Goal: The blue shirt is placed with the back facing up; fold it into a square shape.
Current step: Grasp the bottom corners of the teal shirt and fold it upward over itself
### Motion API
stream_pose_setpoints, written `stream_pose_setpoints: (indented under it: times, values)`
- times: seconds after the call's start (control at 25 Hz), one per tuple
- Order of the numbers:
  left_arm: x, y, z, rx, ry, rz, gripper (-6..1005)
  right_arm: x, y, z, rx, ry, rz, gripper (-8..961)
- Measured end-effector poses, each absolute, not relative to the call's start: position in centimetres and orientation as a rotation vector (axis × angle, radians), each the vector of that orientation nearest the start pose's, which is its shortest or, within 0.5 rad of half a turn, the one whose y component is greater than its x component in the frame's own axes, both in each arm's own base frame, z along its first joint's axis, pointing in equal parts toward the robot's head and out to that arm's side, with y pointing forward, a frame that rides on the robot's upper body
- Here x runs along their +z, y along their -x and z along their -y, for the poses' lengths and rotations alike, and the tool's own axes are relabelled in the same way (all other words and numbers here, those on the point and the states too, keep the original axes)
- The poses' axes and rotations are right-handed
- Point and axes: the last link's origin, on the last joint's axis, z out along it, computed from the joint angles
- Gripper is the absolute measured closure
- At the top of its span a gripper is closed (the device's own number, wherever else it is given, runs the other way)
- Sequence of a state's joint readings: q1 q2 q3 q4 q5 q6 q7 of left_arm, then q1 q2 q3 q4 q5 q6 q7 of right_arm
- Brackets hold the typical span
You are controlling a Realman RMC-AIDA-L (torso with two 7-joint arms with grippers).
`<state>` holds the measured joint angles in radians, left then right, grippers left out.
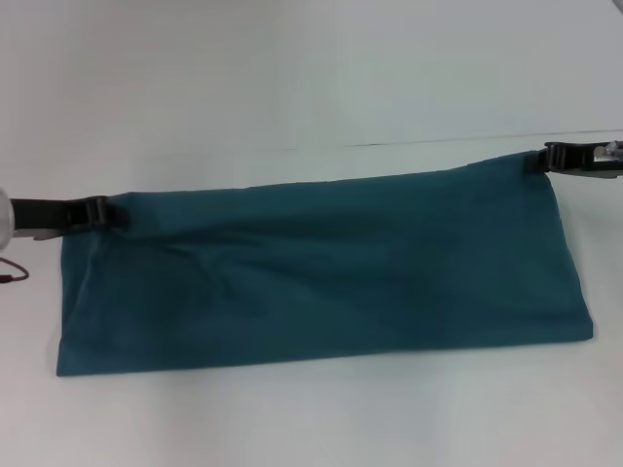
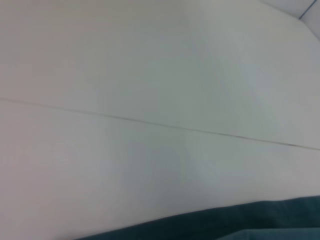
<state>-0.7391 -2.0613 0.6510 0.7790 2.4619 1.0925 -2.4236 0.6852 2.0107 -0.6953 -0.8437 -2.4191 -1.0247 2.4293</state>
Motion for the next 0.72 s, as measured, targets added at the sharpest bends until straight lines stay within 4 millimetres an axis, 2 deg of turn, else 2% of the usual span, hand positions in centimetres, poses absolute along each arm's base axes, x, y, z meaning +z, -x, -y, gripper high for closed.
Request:
stream_pose_setpoints:
  times: [0.28,0.56,0.72]
  values:
    - [3.1,26.5,-43.4,-0.331,2.008,1.466,845,7.6,-27.9,-44.0,0.349,1.913,-1.369,919]
    - [3.1,27.5,-44.1,-0.342,1.925,1.408,833,7.6,-28.0,-44.8,0.373,1.873,-1.288,919]
    - [2.9,27.7,-44.2,-0.328,1.923,1.392,776,7.6,-27.8,-45.0,0.369,1.873,-1.269,794]
